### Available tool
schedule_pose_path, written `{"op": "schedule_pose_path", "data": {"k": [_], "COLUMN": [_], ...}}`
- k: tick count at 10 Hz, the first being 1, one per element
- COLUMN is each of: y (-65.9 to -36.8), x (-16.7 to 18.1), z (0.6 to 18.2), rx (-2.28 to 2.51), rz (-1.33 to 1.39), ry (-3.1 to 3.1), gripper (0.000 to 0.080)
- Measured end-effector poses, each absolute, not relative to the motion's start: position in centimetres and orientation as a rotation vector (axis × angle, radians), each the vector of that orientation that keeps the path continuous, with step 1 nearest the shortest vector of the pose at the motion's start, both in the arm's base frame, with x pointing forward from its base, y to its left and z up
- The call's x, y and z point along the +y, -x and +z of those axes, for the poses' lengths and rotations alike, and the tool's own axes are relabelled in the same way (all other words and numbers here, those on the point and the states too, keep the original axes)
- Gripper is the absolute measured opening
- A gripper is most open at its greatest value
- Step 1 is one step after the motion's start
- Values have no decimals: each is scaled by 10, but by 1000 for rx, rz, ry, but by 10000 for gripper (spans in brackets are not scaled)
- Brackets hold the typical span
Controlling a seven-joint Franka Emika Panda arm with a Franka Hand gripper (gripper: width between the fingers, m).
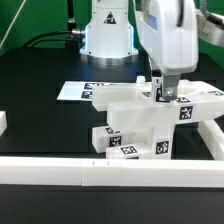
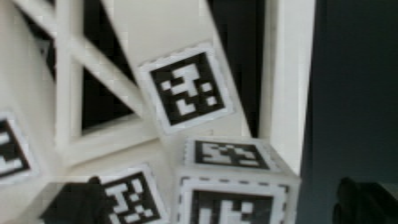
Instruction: Assemble chair
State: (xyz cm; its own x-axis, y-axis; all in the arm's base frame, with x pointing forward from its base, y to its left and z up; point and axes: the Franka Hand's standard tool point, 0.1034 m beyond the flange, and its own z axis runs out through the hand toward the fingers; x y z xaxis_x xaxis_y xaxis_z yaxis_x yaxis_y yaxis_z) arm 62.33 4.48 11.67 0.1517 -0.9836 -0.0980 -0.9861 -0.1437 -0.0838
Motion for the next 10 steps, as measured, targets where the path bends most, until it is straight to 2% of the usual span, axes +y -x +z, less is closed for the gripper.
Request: {"op": "schedule_pose_path", "data": {"k": [4, 10], "y": [-623, -623], "x": [44, 45], "z": [117, 115], "rx": [1307, 474], "rz": [2, -32], "ry": [2807, 3134], "gripper": [649, 649]}}
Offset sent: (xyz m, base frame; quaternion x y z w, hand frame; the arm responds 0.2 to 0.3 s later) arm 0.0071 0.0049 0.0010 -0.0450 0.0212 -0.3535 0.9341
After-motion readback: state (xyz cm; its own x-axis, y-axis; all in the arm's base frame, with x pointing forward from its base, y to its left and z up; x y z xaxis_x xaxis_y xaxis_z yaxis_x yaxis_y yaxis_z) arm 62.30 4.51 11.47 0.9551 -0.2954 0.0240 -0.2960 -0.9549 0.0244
